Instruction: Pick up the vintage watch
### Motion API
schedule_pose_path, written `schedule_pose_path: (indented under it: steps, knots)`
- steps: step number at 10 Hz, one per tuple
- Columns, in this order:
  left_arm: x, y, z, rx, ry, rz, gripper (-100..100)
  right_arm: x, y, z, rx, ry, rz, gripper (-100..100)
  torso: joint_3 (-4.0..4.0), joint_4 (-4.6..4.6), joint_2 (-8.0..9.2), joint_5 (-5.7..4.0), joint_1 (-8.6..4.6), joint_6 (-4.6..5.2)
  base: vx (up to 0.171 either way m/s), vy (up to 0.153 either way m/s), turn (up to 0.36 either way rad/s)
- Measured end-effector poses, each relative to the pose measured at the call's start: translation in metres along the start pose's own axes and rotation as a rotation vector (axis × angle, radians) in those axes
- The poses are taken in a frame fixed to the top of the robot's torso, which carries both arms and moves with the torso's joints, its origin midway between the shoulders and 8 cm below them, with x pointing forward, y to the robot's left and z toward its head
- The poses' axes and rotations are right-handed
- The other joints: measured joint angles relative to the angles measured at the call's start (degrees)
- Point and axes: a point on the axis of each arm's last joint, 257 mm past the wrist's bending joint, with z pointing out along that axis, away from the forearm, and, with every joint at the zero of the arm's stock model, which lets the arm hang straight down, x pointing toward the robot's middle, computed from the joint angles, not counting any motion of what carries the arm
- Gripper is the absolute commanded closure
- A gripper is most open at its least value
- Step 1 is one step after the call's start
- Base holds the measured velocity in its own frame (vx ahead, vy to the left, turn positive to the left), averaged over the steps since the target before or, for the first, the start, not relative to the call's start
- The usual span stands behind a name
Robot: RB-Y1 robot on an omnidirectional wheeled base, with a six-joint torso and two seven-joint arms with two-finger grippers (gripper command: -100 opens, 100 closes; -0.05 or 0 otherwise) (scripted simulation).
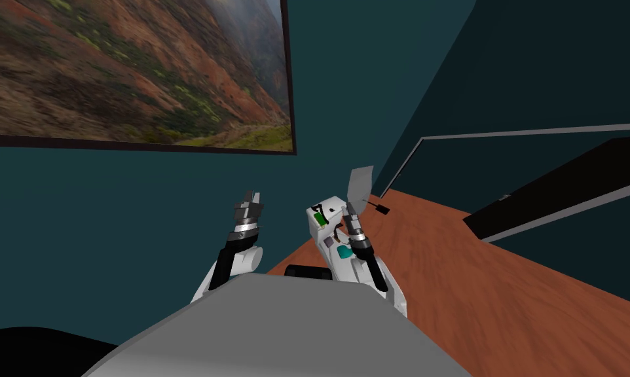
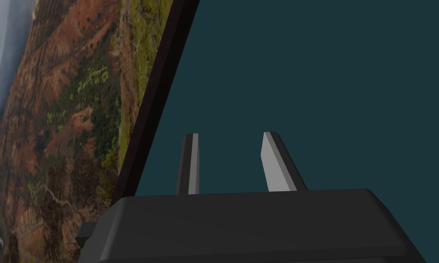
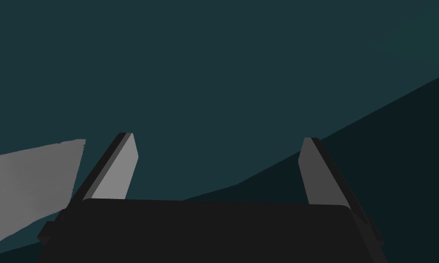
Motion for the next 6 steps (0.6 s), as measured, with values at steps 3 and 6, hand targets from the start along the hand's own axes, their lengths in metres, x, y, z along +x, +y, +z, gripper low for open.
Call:
schedule_pose_path:
  steps: [3,6]
  knots:
    - [0.0,0.0,0.0,0.0,0.0,0.0,0,0.015,-0.009,0.008,-0.017,0.077,-0.075,-100,-0.02,0.0,-0.04,0.0,0.01,0.0,-0.022,-0.017,0.05]
    - [0.0,0.0,0.0,0.0,0.0,0.0,0,0.017,-0.011,0.008,-0.019,0.085,-0.085,-100,-0.07,-0.02,-0.12,0.02,0.1,0.01,0.001,0.001,-0.004]
